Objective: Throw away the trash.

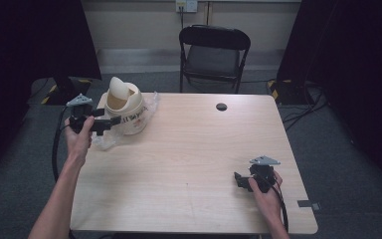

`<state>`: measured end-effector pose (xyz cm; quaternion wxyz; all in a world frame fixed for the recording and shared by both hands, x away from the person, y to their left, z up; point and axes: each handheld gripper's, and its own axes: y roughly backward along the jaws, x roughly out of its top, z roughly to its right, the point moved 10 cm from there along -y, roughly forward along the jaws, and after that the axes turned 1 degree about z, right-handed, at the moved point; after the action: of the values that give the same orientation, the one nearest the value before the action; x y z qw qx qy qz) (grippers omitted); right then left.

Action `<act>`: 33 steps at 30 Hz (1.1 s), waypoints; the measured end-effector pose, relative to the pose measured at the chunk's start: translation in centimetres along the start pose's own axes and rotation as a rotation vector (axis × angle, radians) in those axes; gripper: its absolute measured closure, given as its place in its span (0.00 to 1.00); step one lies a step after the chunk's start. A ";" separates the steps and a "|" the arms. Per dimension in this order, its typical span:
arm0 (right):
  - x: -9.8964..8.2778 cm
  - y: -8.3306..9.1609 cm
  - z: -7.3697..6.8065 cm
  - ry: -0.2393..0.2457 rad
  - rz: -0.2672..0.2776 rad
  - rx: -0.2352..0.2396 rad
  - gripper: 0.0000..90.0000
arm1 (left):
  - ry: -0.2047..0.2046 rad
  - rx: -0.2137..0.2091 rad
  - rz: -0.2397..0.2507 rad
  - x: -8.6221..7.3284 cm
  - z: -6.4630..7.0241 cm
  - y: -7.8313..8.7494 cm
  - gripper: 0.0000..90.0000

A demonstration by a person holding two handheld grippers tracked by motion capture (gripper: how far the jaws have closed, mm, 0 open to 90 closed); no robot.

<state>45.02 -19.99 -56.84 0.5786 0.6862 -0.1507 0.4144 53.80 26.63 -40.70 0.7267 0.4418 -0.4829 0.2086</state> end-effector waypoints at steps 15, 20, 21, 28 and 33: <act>0.0 0.0 0.0 -0.001 0.000 0.000 0.12 | -0.006 0.001 -0.095 -7.9 2.2 0.5 0.18; 0.0 0.0 0.0 0.000 0.000 0.000 0.13 | -0.011 0.011 -0.157 -10.9 2.4 0.9 0.18; 0.0 0.0 0.0 0.000 0.000 0.000 0.13 | -0.006 0.017 -0.165 -11.5 2.5 1.0 0.18; 0.0 0.0 0.0 0.000 0.000 0.000 0.12 | -0.016 0.039 -0.237 -15.6 3.2 1.2 0.18; 0.0 0.0 0.0 0.000 0.000 0.000 0.13 | -0.048 0.061 -0.280 -18.1 3.8 1.1 0.18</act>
<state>45.02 -19.99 -56.84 0.5786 0.6862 -0.1507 0.4143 42.94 26.19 -55.77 0.7233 0.5315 -0.4272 0.1091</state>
